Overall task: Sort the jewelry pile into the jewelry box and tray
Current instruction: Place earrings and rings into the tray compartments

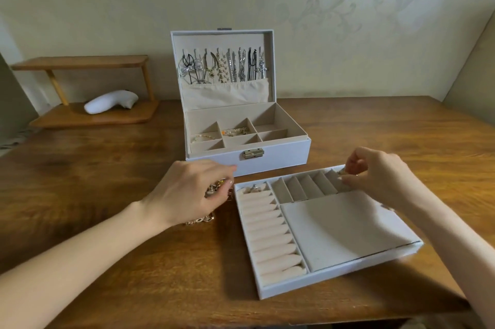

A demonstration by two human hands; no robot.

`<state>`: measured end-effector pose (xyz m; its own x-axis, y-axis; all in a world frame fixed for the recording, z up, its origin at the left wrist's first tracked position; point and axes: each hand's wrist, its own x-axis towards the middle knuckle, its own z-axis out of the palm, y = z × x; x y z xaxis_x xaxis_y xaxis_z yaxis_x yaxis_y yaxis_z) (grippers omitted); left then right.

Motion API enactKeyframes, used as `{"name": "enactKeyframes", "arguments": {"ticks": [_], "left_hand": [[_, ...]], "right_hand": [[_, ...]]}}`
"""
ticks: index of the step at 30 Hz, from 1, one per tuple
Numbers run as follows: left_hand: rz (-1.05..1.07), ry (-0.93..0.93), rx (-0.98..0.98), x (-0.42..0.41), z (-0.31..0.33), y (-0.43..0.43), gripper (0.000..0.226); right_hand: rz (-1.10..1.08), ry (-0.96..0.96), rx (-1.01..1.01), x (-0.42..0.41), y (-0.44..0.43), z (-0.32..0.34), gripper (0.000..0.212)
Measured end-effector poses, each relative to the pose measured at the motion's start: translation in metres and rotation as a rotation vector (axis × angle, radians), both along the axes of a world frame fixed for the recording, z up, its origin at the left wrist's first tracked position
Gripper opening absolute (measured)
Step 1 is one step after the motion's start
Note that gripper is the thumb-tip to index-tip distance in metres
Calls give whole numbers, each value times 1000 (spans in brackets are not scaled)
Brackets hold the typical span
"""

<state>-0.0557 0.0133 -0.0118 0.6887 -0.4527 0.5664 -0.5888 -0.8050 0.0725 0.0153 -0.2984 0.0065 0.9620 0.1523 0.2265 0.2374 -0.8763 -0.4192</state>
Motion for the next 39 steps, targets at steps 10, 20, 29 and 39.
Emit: {"name": "enactKeyframes", "arguments": {"ticks": [10, 20, 29, 39], "left_hand": [[-116, 872, -1036, 27, 39, -77, 29], [-76, 874, -1248, 35, 20, -79, 19], [90, 544, -757, 36, 15, -77, 14], [99, 156, -54, 42, 8, -79, 18]], "right_hand": [[624, 304, 824, 11, 55, 17, 12], [625, 281, 810, 18, 54, 4, 10], [608, 204, 583, 16, 52, 0, 14], [583, -39, 175, 22, 54, -17, 19]]}}
